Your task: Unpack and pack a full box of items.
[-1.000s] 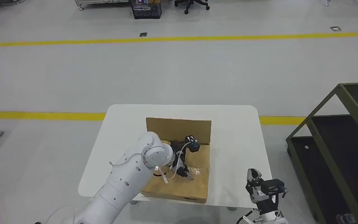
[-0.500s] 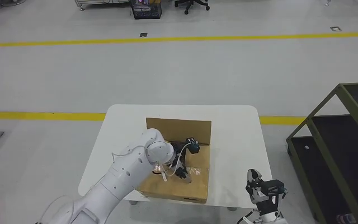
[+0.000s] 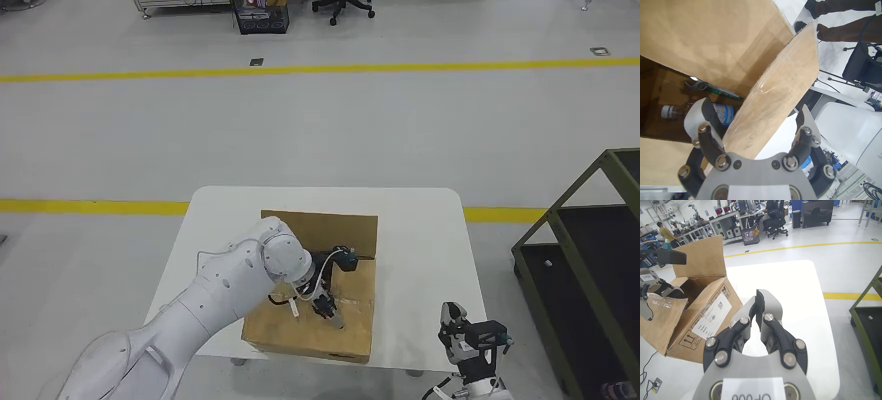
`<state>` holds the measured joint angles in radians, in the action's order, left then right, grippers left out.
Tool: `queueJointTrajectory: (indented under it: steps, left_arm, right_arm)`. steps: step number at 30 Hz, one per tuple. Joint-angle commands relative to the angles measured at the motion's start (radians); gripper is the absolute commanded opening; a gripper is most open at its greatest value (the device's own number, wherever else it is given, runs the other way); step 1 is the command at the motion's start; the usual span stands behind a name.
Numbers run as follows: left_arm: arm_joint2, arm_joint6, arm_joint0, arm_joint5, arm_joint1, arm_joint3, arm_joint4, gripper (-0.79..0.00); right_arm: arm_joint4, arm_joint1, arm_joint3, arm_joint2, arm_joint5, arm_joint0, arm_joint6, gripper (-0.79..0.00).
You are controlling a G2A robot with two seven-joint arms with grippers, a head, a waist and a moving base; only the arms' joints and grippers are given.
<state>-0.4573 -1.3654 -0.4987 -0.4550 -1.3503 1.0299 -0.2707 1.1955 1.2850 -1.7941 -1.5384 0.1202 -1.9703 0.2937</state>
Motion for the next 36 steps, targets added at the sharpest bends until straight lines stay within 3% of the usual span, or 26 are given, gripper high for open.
queueJointTrajectory:
  steps: [1, 3, 6, 7, 22, 30, 36]
  left_arm:
    - [0.029, 0.005, 0.013, -0.005, 0.0, -0.008, 0.015, -0.129]
    - [0.057, 0.008, 0.031, -0.007, 0.0, -0.017, 0.038, -0.379]
    - [0.084, 0.015, 0.05, -0.014, 0.001, -0.025, 0.062, -0.591]
    - [0.092, 0.018, 0.057, -0.018, 0.002, -0.026, 0.071, -0.785]
    - [0.153, 0.087, 0.135, -0.087, 0.014, -0.054, 0.105, -0.785]
    - [0.109, 0.132, 0.161, -0.088, 0.021, -0.047, 0.108, -0.785]
    - [0.066, 0.162, 0.158, -0.054, 0.041, 0.009, 0.076, -0.785]
  right_arm:
    - [-0.001, 0.0, -0.001, -0.001, -0.001, 0.0, -0.001, -0.785]
    - [-0.001, 0.0, -0.001, -0.001, -0.002, 0.0, -0.002, -0.785]
    - [-0.003, 0.0, 0.001, -0.001, -0.005, 0.0, -0.004, -0.785]
    - [-0.005, 0.0, 0.002, -0.001, -0.006, 0.001, -0.005, -0.785]
    - [-0.033, 0.003, 0.022, 0.008, -0.008, 0.032, -0.009, -0.785]
    - [-0.043, 0.005, 0.028, 0.015, -0.009, 0.051, -0.015, -0.785]
    - [-0.047, 0.005, 0.021, 0.012, -0.009, 0.055, -0.018, -0.785]
